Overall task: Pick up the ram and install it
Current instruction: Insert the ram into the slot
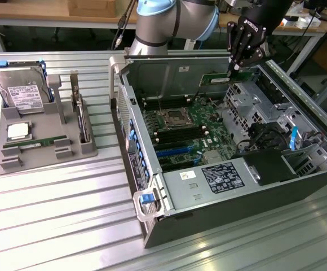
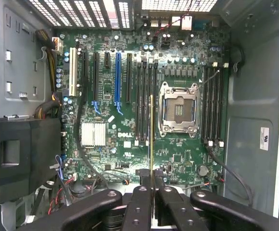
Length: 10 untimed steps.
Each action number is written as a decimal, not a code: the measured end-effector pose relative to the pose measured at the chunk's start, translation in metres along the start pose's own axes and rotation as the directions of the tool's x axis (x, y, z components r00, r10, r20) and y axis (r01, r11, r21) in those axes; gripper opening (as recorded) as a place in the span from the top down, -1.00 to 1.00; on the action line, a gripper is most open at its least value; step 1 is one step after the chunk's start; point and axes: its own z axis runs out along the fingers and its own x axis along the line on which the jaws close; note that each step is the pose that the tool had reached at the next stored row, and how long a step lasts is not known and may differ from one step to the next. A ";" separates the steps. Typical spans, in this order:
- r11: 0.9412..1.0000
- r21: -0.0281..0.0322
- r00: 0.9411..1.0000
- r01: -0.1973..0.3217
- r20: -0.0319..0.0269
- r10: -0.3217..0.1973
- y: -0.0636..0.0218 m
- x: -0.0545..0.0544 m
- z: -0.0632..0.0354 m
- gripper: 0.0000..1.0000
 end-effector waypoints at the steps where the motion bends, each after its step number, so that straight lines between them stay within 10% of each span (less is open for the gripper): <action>1: 1.000 0.000 1.000 0.000 0.000 0.000 0.0000 0.000 0.0000 0.76; 10: 1.000 0.000 1.000 0.000 0.000 0.000 0.0014 0.000 0.0005 0.76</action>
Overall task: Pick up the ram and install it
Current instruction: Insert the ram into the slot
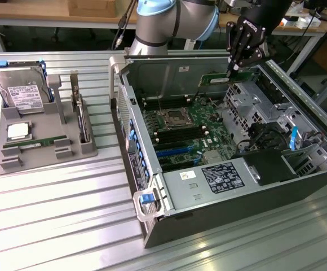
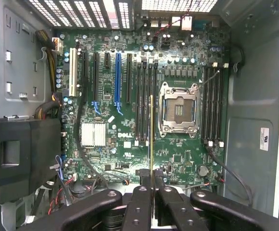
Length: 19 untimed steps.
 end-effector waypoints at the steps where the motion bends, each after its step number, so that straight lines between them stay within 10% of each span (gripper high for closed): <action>1: 1.000 0.000 1.000 0.000 0.000 0.000 0.0023 0.000 0.0019 0.76; 10: 1.000 0.000 1.000 0.000 0.000 0.000 0.0211 -0.001 0.0215 0.76; 19: 1.000 0.000 1.000 0.000 0.000 0.000 0.0604 -0.002 0.0447 0.76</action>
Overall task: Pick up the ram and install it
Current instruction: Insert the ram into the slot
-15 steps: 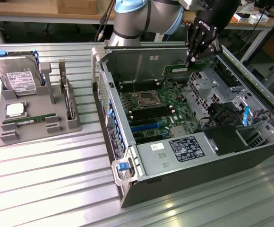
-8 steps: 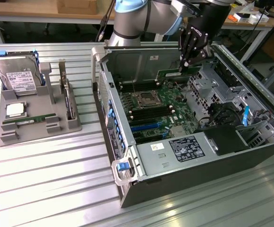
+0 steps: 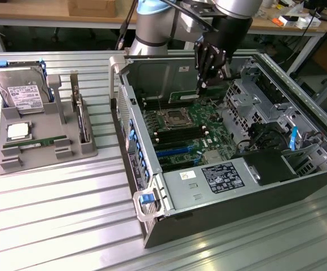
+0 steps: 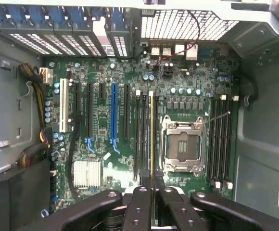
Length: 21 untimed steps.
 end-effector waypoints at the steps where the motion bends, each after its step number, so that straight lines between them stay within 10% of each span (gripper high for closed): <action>1: 1.000 0.000 1.000 0.000 0.000 0.000 0.0023 0.000 0.0043 0.76; 21: 1.000 0.000 1.000 0.000 0.000 0.000 0.0139 0.001 0.0659 0.76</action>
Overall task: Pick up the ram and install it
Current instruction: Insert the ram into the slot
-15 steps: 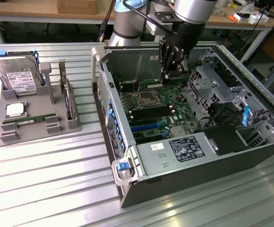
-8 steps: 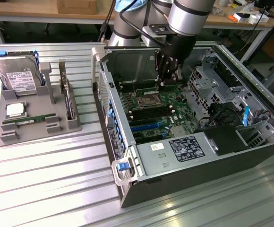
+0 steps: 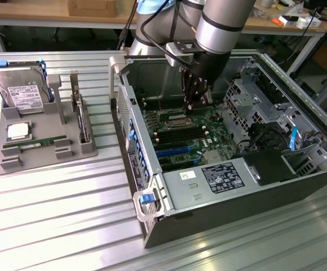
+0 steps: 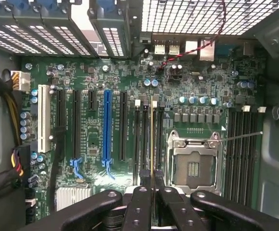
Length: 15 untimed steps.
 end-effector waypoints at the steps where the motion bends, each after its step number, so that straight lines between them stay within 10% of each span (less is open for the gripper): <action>1: 1.000 0.000 1.000 0.000 0.000 0.000 0.0002 0.000 0.0042 0.76; 15: 1.000 0.000 1.000 0.000 0.000 0.000 -0.0125 0.014 0.0317 0.76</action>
